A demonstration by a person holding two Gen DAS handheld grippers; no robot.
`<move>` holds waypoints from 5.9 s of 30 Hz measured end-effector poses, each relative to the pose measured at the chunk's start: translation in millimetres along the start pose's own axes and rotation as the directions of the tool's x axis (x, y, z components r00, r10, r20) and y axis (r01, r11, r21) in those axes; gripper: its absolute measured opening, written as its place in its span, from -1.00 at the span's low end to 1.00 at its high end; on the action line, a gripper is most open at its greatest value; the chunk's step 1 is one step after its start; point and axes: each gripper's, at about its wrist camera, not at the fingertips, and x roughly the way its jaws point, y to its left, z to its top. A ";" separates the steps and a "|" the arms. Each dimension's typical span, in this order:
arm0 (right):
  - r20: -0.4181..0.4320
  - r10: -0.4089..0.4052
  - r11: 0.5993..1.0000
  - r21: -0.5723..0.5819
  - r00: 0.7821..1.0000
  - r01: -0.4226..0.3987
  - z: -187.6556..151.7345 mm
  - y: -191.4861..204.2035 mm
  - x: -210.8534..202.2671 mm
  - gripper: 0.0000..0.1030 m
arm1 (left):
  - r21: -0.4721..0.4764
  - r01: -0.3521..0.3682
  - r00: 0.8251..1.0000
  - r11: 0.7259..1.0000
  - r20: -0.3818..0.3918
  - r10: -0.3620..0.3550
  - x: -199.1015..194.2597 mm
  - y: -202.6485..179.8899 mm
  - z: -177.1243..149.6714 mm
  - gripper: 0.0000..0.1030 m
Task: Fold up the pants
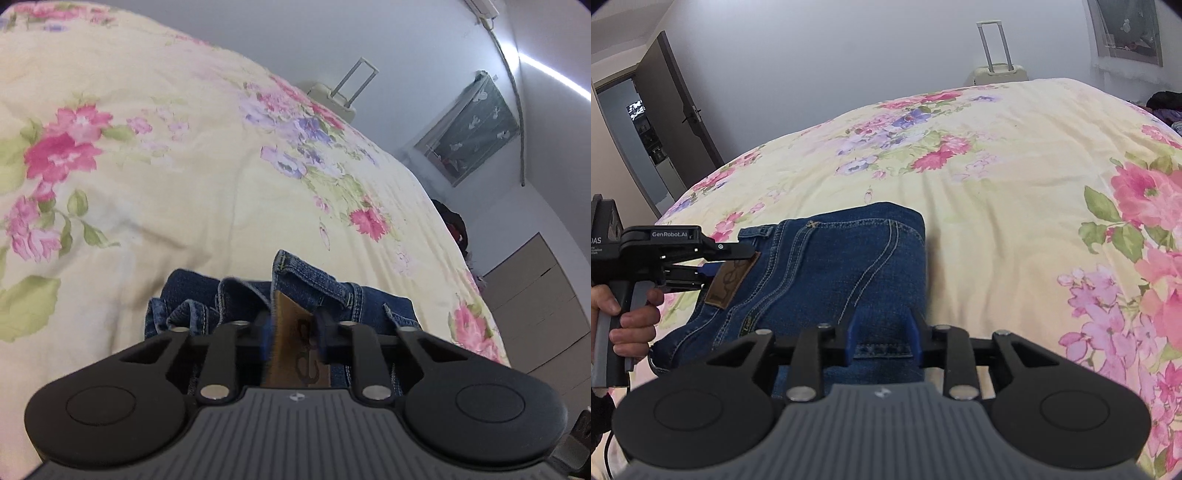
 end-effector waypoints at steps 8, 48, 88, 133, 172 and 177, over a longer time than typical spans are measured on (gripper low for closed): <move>0.007 0.087 0.996 0.020 0.996 -0.087 -0.3 -5.4 -13.8 -0.51 | 0.110 -0.177 0.984 0.978 0.008 0.177 -14.4 -10.8 -8.4 -0.81; -0.028 0.297 0.845 0.474 0.954 -0.249 -19.4 -71.2 66.5 -0.06 | -0.159 -0.128 0.992 0.979 -0.040 0.123 -26.1 53.5 -49.5 0.78; -0.056 0.440 0.897 -0.019 0.896 -0.441 116.3 241.7 -38.2 -0.68 | -0.244 -0.123 0.957 0.962 0.227 0.181 -269.0 126.9 -7.1 -0.81; -0.090 0.199 0.966 -0.149 0.976 -0.210 -7.6 261.3 2.6 0.15 | 0.047 -0.634 0.747 0.772 0.295 0.596 -312.5 81.0 -28.4 -0.11; 0.075 0.111 0.963 -0.254 0.991 -0.089 -173.5 262.7 -236.6 0.59 | 0.116 -0.688 0.711 0.716 0.300 0.635 -369.8 -75.3 -220.9 0.80; 0.085 0.115 0.965 -0.246 0.990 -0.091 -172.9 259.7 -240.2 0.59 | 0.119 -0.691 0.709 0.713 0.304 0.636 -369.7 -77.4 -220.8 0.80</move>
